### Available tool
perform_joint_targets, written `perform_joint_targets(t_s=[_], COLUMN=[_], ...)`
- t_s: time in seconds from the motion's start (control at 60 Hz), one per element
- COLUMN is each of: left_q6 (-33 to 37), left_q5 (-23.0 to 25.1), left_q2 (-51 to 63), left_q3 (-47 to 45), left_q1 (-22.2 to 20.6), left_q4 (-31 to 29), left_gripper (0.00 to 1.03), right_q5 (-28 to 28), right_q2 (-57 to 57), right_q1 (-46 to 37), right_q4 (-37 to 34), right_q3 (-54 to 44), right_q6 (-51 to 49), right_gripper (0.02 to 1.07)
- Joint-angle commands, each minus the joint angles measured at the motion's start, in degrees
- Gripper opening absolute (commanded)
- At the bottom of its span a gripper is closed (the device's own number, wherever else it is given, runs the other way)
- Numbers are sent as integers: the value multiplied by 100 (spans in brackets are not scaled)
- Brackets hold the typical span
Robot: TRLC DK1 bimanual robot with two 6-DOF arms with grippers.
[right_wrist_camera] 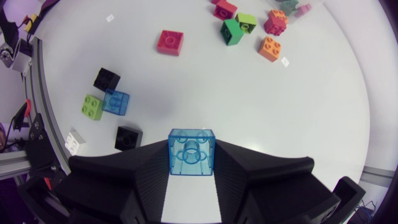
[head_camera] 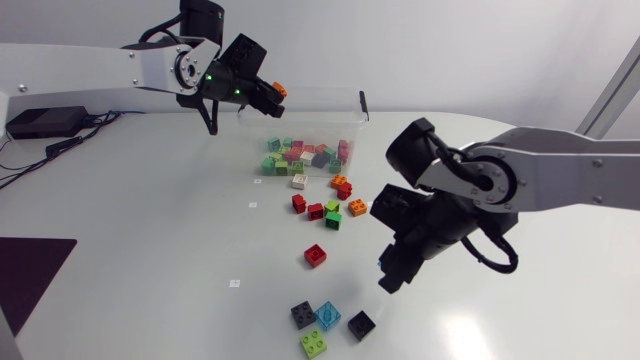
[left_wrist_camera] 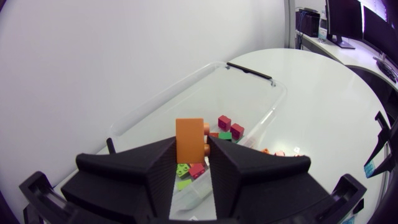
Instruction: Place the duplo bricks in the container
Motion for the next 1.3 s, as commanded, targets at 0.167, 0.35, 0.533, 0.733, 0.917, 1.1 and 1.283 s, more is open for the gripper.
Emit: perform_joint_targets(t_s=[0.167,0.35,0.533,0.733,0.917,1.1,1.283], left_q6=[-362,-327,183,992,1589,2125,2521], left_q5=[-266,-275,-11,376,683,710,692], left_q2=[767,406,-859,-1967,-2459,-2784,-2845], left_q3=[887,448,-1064,-2479,-3165,-4017,-4580], left_q1=[-27,8,8,-124,-185,-590,-915], left_q4=[-138,-102,372,302,-173,-507,-929], left_gripper=[87,99,99,99,99,99,99], right_q5=[-243,-427,-586,-735,-779,-779,-788], right_q2=[-49,215,601,1102,1603,2096,2632], right_q1=[-313,-551,-665,-788,-823,-850,-938], right_q4=[47,399,777,1058,1234,1383,1524], right_q3=[709,1280,1807,2431,3029,3767,4418], right_q6=[-144,-135,-56,75,181,322,436], right_gripper=[31,31,31,31,31,31,31])
